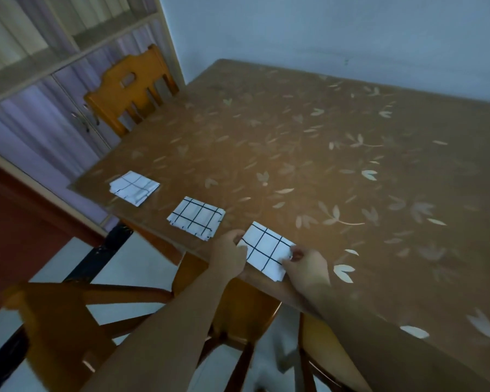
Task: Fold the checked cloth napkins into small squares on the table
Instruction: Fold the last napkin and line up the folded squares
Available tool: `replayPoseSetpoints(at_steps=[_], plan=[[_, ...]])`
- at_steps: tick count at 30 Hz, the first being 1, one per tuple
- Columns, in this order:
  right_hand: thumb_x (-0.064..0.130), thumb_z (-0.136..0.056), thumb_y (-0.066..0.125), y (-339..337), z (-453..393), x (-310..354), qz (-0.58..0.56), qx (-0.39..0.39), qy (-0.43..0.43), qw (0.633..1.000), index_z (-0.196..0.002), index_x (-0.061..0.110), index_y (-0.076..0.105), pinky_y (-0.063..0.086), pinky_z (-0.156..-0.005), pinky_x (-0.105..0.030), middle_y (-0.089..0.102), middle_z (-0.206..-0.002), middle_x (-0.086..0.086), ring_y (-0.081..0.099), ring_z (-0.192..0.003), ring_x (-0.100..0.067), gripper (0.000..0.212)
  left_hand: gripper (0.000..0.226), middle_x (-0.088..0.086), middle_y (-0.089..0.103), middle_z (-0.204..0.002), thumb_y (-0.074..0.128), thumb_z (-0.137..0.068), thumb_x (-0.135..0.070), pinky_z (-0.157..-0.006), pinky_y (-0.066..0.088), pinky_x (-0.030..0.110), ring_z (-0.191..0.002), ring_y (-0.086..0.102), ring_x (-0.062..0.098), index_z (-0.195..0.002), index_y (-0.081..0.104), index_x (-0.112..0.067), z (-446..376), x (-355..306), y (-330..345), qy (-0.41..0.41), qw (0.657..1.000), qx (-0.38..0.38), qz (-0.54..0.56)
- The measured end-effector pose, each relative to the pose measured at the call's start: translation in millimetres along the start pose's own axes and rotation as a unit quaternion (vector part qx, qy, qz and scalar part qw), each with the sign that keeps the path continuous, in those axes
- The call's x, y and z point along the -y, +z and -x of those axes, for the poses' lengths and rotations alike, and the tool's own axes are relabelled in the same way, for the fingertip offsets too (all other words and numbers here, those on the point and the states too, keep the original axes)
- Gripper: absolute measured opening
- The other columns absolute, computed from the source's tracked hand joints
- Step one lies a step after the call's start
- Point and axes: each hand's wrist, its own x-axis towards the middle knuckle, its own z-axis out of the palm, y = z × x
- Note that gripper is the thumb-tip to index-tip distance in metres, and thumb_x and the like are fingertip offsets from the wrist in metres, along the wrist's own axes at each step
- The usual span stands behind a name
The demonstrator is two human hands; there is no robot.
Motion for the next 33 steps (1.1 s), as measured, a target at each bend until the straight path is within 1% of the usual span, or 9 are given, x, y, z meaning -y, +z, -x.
replayPoseSetpoints(at_steps=[3,5,8,14,19,22,25,29,33], plan=[[0.016,-0.084,0.067,14,-8,10,0.005,-0.002,0.002,1.0,-0.111,0.011,0.065,0.038,-0.065,-0.021,0.066,-0.092,-0.003,0.051,-0.075,-0.012,0.027,0.039,0.003,0.064,-0.123,0.057,-0.091,-0.007,-0.092,0.049,0.032,-0.106,0.058,0.018,-0.129,0.059,-0.016,-7,11,-11,0.02,1.0,0.012,-0.011],[0.017,-0.085,0.066,18,-12,14,0.006,-0.005,0.01,1.0,-0.118,0.01,0.063,0.037,-0.064,-0.018,0.066,-0.101,-0.004,0.052,-0.077,-0.012,0.034,0.04,0.001,0.064,-0.124,0.057,-0.091,-0.007,-0.091,0.047,0.027,-0.108,0.057,0.016,-0.13,0.058,-0.016,-10,16,-16,0.051,0.998,0.02,-0.028],[0.016,-0.085,0.066,21,-14,16,0.013,-0.013,0.02,1.0,-0.121,0.008,0.062,0.042,-0.077,-0.021,0.067,-0.113,-0.007,0.059,-0.092,-0.019,0.037,0.042,0.001,0.063,-0.124,0.059,-0.091,-0.014,-0.097,0.049,0.034,-0.113,0.057,0.017,-0.132,0.056,-0.017,-10,21,-18,0.092,0.992,0.039,-0.077],[0.013,-0.083,0.065,25,-11,17,0.012,-0.03,0.013,0.999,-0.117,0.011,0.062,0.042,-0.079,-0.025,0.067,-0.107,-0.006,0.053,-0.087,-0.015,0.034,0.049,0.003,0.052,-0.131,0.063,-0.091,-0.025,-0.098,0.048,0.037,-0.113,0.055,0.021,-0.137,0.05,-0.02,-9,30,-23,0.111,0.982,0.041,-0.148],[0.026,-0.085,0.066,8,7,23,0.017,-0.04,-0.012,0.999,-0.122,0.018,0.058,0.046,-0.076,-0.026,0.061,-0.106,0.002,0.055,-0.09,-0.013,0.039,0.046,-0.005,0.05,-0.133,0.057,-0.093,-0.034,-0.101,0.042,0.034,-0.124,0.044,0.017,-0.137,0.048,-0.027,-4,10,-27,0.212,0.948,0.006,-0.239],[0.042,-0.089,0.056,-24,30,17,0.097,-0.077,-0.06,0.99,-0.124,0.024,0.054,0.05,-0.088,-0.037,0.054,-0.119,0.001,0.056,-0.102,-0.017,0.039,0.043,-0.007,0.048,-0.137,0.05,-0.095,-0.036,-0.106,0.034,0.037,-0.129,0.038,0.016,-0.138,0.047,-0.031,5,-16,-22,0.304,0.909,0.042,-0.283],[0.051,-0.091,0.041,-69,66,-2,0.232,-0.149,-0.119,0.954,-0.125,0.03,0.049,0.044,-0.094,-0.038,0.051,-0.126,0.004,0.051,-0.113,-0.019,0.041,0.044,-0.008,0.046,-0.138,0.046,-0.093,-0.038,-0.102,0.031,0.036,-0.131,0.034,0.016,-0.137,0.047,-0.033,22,-52,-10,0.407,0.852,0.09,-0.316],[0.055,-0.092,0.035,-130,129,-41,0.236,-0.223,-0.045,0.945,-0.135,0.03,0.042,0.04,-0.1,-0.041,0.046,-0.138,0.004,0.046,-0.123,-0.021,0.049,0.047,-0.011,0.043,-0.141,0.047,-0.093,-0.044,-0.104,0.034,0.037,-0.133,0.032,0.014,-0.139,0.043,-0.036,65,-119,25,0.499,0.788,0.112,-0.342],[0.056,-0.091,0.039,-177,219,-87,0.214,-0.305,0.035,0.927,-0.136,0.031,0.041,0.039,-0.103,-0.042,0.047,-0.138,0.005,0.046,-0.125,-0.02,0.051,0.048,-0.01,0.039,-0.145,0.047,-0.094,-0.043,-0.11,0.029,0.042,-0.137,0.028,0.017,-0.141,0.038,-0.039,149,-175,71,0.565,0.733,0.157,-0.343]])
